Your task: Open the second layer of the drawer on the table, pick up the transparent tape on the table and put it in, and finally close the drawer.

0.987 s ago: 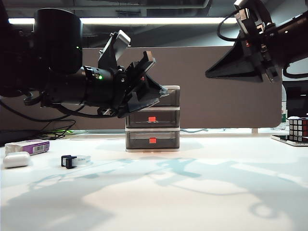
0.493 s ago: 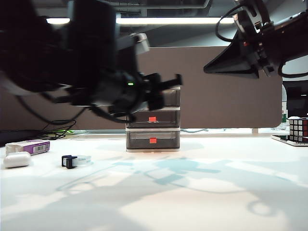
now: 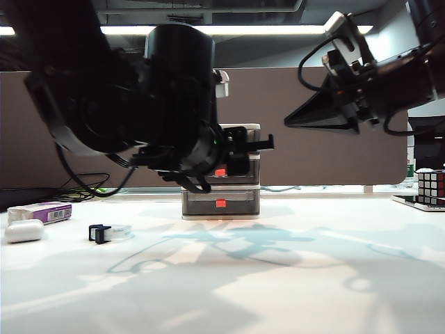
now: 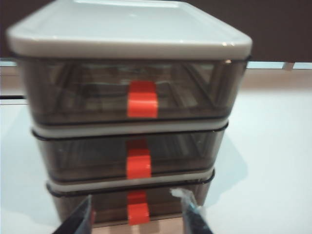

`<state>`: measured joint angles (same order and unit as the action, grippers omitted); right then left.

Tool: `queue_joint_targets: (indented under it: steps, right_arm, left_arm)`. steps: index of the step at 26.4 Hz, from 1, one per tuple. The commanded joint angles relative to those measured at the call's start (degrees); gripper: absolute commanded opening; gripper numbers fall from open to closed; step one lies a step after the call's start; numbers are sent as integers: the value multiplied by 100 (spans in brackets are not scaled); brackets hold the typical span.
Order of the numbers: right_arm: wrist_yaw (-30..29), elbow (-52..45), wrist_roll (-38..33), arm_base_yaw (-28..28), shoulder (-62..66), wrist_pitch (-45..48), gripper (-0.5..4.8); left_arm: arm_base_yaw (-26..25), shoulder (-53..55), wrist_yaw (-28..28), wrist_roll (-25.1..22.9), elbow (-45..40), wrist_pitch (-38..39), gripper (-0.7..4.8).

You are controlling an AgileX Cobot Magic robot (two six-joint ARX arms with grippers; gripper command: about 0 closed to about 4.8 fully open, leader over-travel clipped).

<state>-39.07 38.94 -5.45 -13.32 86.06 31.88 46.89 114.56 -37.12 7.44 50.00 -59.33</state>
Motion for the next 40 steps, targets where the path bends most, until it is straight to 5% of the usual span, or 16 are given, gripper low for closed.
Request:
queue_joint_targets:
  steps: [1,5,14,40]
  right_arm:
    - [-203,319,20,-4,317,107,-5]
    - [-197,424,144,-4,450,120,-5]
    - [-177,428,273,-2,457,138,-5]
    - [-179,426,275,-4,459,94,-5]
  left_arm:
    - [13,249,-37,4,254,-37,220]
    - [-2,372,-424,35,326,-35,219]
    - [-203,549,-13,264,538,-79,219]
    - [-415,922,-13,223,1032,-81,210]
